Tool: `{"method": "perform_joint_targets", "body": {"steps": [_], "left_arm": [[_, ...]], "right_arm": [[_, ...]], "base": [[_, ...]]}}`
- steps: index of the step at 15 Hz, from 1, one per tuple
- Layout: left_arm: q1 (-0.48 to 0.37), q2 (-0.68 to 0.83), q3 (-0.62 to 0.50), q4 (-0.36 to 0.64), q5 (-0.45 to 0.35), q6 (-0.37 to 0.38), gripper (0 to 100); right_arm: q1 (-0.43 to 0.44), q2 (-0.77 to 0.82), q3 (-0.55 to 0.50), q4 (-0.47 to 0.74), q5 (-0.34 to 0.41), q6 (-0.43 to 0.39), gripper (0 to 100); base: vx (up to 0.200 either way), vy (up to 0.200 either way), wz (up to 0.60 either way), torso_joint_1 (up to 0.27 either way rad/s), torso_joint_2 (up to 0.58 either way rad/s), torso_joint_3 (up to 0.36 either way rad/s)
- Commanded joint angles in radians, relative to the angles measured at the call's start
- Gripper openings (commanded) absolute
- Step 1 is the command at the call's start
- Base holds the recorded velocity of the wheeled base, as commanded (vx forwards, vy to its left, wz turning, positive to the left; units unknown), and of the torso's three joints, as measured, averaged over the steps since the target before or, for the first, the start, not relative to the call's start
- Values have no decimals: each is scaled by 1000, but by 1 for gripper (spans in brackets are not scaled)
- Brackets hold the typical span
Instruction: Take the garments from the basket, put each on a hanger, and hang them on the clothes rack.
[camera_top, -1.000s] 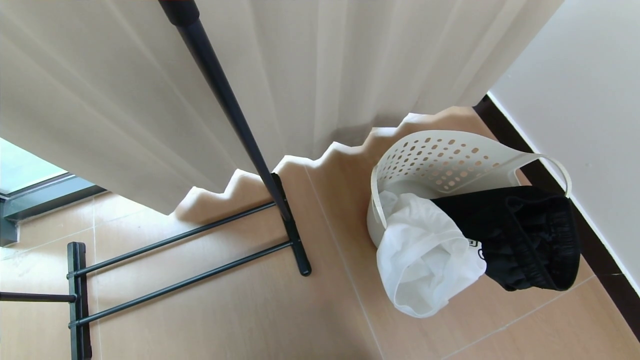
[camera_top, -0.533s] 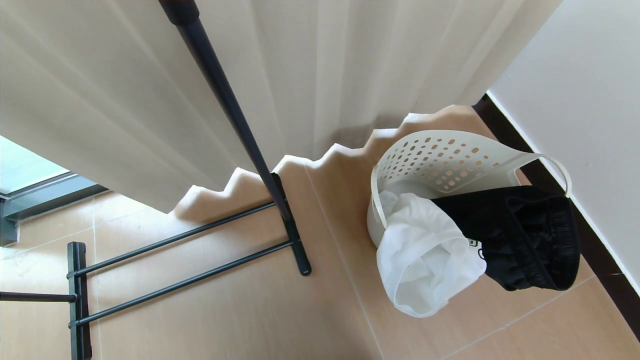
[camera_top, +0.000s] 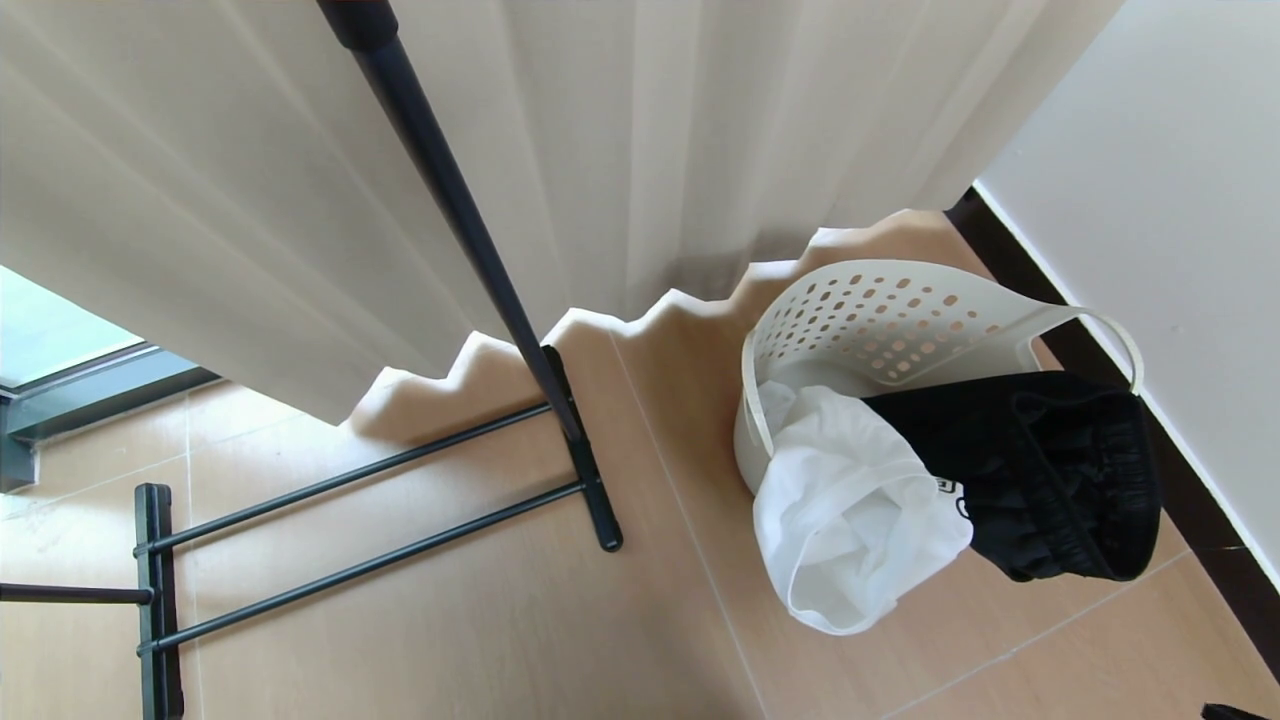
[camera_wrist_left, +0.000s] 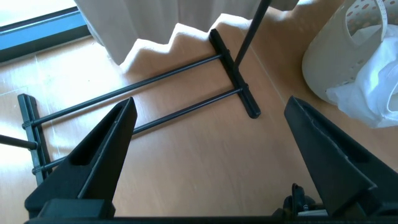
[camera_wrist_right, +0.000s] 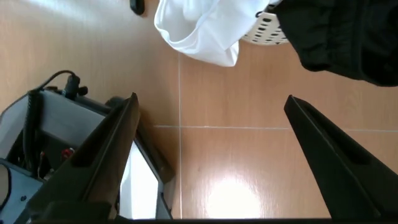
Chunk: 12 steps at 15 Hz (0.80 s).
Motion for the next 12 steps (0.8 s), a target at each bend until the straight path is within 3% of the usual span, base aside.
{"method": "perform_joint_targets", "body": {"steps": [1,3,4,7,9,12], "left_arm": [[0,0,0,-1,0,0,100],[0,0,0,-1,0,0,100],[0,0,0,-1,0,0,100],[0,0,0,-1,0,0,100],[0,0,0,-1,0,0,100],[0,0,0,-1,0,0,100]], "right_arm": [[73,547,-193,-137,-46,-124,100],[70,728,-326,-137,-100,-225,100],[70,875,-450,-137,-161,-274,100],[70,1013,-622,-123,-264,-351,100],[71,1107,-812,-17,-354,-415,100],[71,1156,-930,66,-426,-472,100]], "base": [[0,0,0,0,0,0],[0,0,0,0,0,0],[0,0,0,0,0,0],[0,0,0,0,0,0],[0,0,0,0,0,0],[0,0,0,0,0,0]]}}
